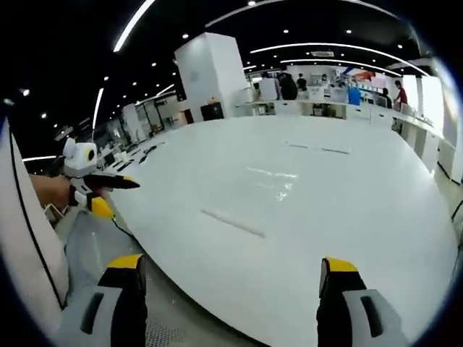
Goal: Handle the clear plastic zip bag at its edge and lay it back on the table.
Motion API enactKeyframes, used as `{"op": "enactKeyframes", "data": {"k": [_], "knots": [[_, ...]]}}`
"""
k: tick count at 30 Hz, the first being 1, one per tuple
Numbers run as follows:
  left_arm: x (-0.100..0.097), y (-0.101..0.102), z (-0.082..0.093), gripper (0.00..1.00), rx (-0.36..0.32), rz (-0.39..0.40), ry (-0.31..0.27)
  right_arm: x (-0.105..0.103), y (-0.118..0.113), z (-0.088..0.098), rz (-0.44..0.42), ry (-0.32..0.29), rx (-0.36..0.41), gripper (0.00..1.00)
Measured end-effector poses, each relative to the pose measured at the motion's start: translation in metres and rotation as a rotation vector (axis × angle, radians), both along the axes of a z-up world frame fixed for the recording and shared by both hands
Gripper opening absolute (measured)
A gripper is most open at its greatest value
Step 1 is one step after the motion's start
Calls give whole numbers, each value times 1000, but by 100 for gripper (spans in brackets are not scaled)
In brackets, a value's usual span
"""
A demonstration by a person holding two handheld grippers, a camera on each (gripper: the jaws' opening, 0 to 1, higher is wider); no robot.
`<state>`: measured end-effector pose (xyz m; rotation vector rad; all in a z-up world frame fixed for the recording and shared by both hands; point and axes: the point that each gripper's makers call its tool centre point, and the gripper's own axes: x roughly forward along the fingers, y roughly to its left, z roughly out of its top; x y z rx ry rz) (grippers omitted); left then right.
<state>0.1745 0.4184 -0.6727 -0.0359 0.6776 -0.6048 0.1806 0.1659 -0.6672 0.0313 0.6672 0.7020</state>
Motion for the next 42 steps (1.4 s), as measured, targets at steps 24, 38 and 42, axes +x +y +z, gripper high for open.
{"op": "enactKeyframes", "data": {"k": [24,38,42], "knots": [[-14,-19,17,98,-115,-29,-106,-8,23,19,33,-134,72,100],[-21,-24,11,99,-125,-44,-102,-12,32,6,37,-118,62,100],[-22,-25,9,99,-130,-49,-100,-9,31,8,12,-125,78,100]]}}
